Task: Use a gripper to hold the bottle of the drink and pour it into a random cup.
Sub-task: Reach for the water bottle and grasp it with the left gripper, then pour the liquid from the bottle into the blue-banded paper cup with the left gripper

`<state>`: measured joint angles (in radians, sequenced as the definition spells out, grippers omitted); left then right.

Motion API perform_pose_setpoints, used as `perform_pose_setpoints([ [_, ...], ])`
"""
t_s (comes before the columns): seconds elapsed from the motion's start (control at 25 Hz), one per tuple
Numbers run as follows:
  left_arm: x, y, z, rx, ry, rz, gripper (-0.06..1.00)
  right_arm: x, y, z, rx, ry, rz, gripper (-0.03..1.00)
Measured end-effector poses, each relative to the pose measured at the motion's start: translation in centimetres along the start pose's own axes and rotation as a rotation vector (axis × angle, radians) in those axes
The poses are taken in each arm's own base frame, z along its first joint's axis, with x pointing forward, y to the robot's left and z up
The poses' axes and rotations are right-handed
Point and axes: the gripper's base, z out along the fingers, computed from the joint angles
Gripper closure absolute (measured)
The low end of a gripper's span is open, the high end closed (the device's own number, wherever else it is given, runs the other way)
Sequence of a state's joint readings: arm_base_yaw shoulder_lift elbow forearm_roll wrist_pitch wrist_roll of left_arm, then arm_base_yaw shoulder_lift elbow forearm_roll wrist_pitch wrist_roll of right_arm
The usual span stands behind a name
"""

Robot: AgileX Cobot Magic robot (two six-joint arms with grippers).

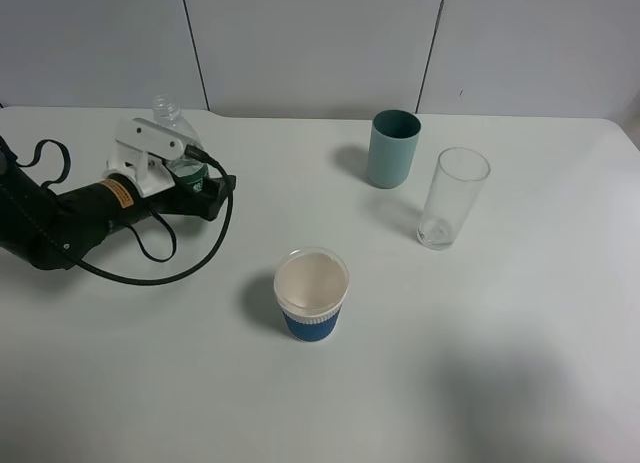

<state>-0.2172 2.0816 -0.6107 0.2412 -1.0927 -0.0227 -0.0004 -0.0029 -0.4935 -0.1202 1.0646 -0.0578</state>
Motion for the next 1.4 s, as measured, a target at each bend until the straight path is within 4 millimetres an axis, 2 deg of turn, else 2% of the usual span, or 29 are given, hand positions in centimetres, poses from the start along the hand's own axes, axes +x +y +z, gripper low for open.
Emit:
perform_pose_setpoints([
  [0.08,0.1,0.0,0.1,0.000,0.001,-0.015,0.01,0.0,0.0,0.0,0.000,0.000,0.000,0.23],
  [0.16,0.0,0.0,0.1,-0.001,-0.002,-0.049,0.18,0.0,0.0,0.0,0.000,0.000,0.000,0.23],
  [0.24,0.0,0.0,0.1,0.006,-0.003,-0.078,0.45,0.0,0.0,0.0,0.000,0.000,0.000,0.23],
  [0.28,0.0,-0.1,0.1,0.013,-0.002,-0.085,0.49,0.0,0.0,0.0,0.000,0.000,0.000,0.23],
  [0.84,-0.3,-0.3,0.0,0.042,0.018,-0.096,0.48,0.0,0.0,0.0,0.000,0.000,0.000,0.23],
  [1.12,-2.7,-0.5,-0.9,0.063,0.049,-0.024,0.48,0.0,0.0,0.0,0.000,0.000,0.000,0.23],
  [1.4,-5.5,-0.2,-2.6,0.036,0.106,0.162,0.48,0.0,0.0,0.0,0.000,0.000,0.000,0.23],
])
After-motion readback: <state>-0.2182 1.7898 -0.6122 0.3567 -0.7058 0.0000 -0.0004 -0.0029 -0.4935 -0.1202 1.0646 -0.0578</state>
